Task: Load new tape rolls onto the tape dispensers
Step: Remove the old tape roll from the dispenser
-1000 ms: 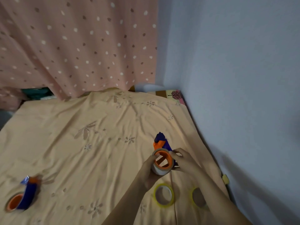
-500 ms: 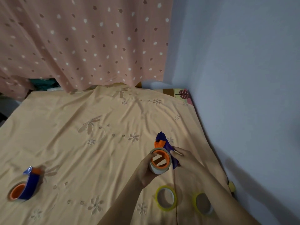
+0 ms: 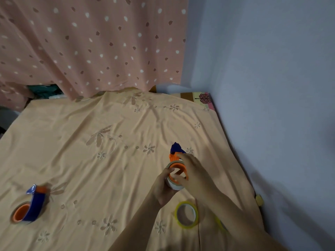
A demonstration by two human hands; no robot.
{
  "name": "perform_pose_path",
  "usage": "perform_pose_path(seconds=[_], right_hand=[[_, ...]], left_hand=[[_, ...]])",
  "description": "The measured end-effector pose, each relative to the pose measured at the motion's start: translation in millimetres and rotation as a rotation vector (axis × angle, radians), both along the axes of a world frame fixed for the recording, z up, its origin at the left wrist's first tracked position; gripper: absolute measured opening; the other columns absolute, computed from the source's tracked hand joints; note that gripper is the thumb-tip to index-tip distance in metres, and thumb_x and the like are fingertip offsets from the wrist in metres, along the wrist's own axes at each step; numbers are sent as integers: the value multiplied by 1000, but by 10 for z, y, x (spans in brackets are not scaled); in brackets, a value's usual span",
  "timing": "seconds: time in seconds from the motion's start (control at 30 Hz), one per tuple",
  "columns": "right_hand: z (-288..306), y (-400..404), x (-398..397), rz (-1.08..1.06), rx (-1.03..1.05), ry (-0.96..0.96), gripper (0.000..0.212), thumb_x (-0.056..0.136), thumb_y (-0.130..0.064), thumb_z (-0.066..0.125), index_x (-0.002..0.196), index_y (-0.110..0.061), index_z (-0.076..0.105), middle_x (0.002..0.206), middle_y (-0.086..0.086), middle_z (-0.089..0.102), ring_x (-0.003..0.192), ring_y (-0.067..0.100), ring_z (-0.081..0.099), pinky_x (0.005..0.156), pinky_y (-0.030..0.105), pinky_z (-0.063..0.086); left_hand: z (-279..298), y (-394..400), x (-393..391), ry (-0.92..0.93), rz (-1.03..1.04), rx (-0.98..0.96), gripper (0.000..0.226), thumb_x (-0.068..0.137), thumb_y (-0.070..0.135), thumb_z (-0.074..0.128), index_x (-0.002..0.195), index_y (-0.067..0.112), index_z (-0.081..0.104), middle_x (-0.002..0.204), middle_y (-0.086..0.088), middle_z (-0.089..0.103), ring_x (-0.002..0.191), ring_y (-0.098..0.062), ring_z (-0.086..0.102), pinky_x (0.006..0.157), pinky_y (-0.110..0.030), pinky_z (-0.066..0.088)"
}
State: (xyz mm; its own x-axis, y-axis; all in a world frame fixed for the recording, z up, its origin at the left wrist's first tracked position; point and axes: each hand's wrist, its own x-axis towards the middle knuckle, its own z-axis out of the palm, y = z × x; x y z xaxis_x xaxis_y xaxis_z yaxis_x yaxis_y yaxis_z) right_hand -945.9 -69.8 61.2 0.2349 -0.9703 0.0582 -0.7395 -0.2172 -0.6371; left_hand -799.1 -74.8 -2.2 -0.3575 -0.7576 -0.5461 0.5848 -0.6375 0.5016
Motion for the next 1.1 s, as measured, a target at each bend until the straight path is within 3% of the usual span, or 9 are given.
perform_pose_path(seconds=[0.1, 0.17, 0.3, 0.47, 0.6, 0.83, 0.97, 1.03, 1.1], right_hand=[[-18, 31, 93, 99, 197, 168, 105, 78, -54, 73, 157, -32, 6, 163, -4, 14, 149, 18, 21, 112, 37, 37], [-55, 5, 98, 103, 229, 239, 112, 76, -52, 75, 157, -29, 2, 160, -1, 16, 146, 23, 25, 111, 39, 40], [-79, -11, 111, 72, 131, 256, 104, 78, -50, 73, 157, -26, 9, 152, -1, 27, 139, 23, 33, 106, 35, 45], [-25, -26, 137, 54, 78, 156, 96, 78, -48, 72, 155, -28, 18, 141, -5, 37, 131, 17, 39, 98, 28, 46], [31, -50, 144, 53, 104, 138, 94, 79, -47, 72, 154, -27, 20, 141, -4, 37, 131, 16, 37, 100, 28, 43], [-33, -157, 165, 53, 144, 30, 93, 73, -51, 75, 150, -32, 27, 138, -10, 40, 128, 13, 44, 97, 29, 48], [62, -271, 186, 45, 115, -119, 83, 67, -51, 76, 140, -38, 38, 133, -15, 41, 121, 7, 51, 96, 30, 52], [56, -384, 157, -21, 44, -161, 84, 67, -47, 79, 140, -35, 39, 134, -12, 42, 121, 7, 50, 94, 28, 53], [-83, -483, 78, -133, -19, -130, 90, 69, -40, 84, 144, -27, 35, 138, -4, 40, 123, 12, 47, 90, 28, 53]], left_hand=[[33, 9, -3, 18, -15, -41, 39, 96, 28, 53, 128, 12, 69, 122, -17, 71, 109, -29, 68, 91, -41, 53], [50, 12, -14, 39, -13, -34, 48, 96, 36, 54, 134, 9, 65, 126, -19, 68, 116, -31, 65, 96, -42, 52], [2, 0, 4, 99, 26, 74, 66, 103, 54, 36, 143, 6, 57, 148, -24, 55, 141, -38, 48, 123, -50, 31], [-75, -57, 4, 119, 81, 113, 50, 107, 36, 40, 142, 4, 58, 142, -21, 59, 134, -36, 55, 109, -47, 44], [-106, -87, 4, 157, 75, 93, 53, 107, 32, 44, 152, 3, 45, 153, -21, 46, 143, -34, 44, 109, -44, 44], [-173, -83, 89, 147, 72, 73, 51, 102, 31, 51, 145, 5, 54, 145, -21, 56, 134, -34, 54, 112, -45, 40], [-201, -159, 142, 19, 92, 73, 46, 105, 33, 44, 140, 5, 57, 126, -19, 71, 111, -33, 70, 98, -47, 53], [-292, -194, 189, -35, 118, 86, 46, 108, 32, 39, 143, 9, 56, 132, -20, 68, 120, -37, 63, 106, -53, 47], [-357, -199, 253, -71, 167, 105, 43, 108, 33, 38, 141, 15, 58, 138, -18, 64, 123, -34, 61, 101, -51, 51]])
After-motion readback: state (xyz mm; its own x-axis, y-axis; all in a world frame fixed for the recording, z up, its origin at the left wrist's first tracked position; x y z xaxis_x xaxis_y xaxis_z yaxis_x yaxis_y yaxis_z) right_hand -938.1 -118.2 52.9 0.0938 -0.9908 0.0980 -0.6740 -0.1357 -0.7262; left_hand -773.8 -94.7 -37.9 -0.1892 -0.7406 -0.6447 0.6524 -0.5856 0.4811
